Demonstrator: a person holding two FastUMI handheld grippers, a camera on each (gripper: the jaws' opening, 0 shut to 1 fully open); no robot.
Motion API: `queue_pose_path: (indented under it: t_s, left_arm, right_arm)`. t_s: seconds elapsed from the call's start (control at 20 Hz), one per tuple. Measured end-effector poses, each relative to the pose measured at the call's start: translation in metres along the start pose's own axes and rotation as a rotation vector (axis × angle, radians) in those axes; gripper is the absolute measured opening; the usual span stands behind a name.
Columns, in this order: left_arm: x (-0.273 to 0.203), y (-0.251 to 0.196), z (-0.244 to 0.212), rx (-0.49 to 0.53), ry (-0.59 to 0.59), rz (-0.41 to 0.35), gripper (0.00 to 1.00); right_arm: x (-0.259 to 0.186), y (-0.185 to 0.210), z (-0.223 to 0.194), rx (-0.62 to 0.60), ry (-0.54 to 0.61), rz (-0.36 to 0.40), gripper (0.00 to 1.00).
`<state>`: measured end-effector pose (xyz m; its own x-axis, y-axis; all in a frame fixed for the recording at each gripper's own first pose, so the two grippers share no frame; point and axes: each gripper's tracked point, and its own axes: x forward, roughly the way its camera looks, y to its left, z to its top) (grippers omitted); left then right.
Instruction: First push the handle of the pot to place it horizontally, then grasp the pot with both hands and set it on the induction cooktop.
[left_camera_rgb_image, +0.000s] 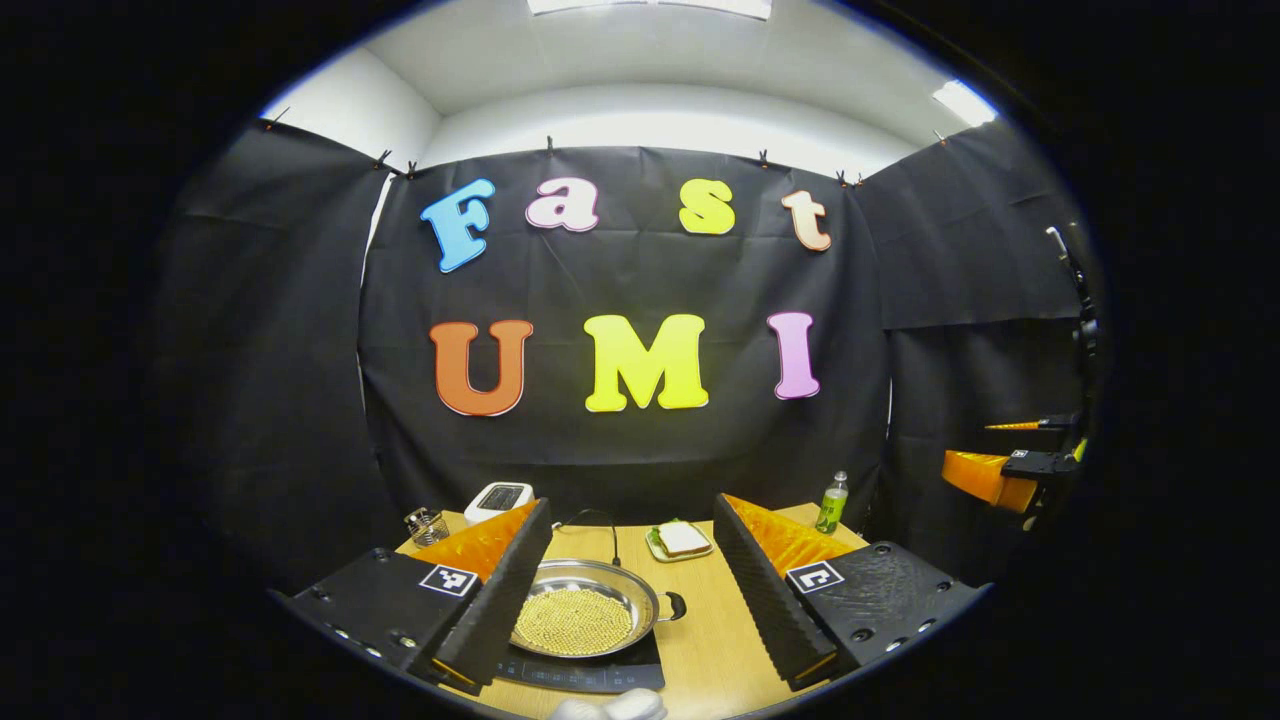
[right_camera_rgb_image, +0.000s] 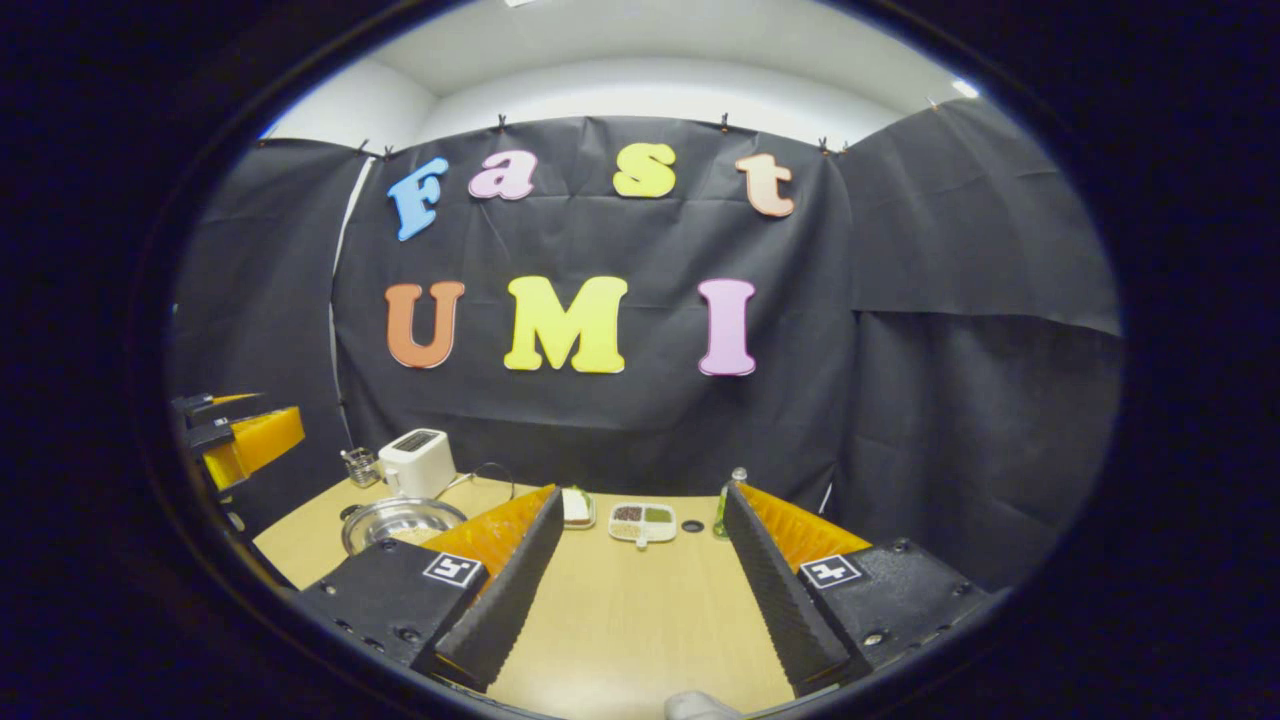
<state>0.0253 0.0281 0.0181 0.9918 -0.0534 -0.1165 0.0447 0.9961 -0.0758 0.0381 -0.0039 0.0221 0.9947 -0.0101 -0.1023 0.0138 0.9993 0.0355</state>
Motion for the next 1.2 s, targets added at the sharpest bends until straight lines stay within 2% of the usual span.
queue_pose_path:
  t_s: [0.55,0.95,1.2]
  left_arm:
    - [-0.011,-0.009,0.006,-0.014,0.003,-0.019,0.96]
    - [-0.015,-0.012,0.003,0.011,-0.003,-0.017,0.96]
    - [-0.019,-0.006,-0.005,0.004,0.02,0.001,0.96]
  right_arm:
    - [-0.034,-0.012,0.011,0.016,-0.075,-0.043,1.0]
    - [-0.046,-0.028,0.011,0.021,-0.072,-0.074,1.0]
    - [-0.048,-0.022,0.012,0.011,-0.064,-0.064,1.0]
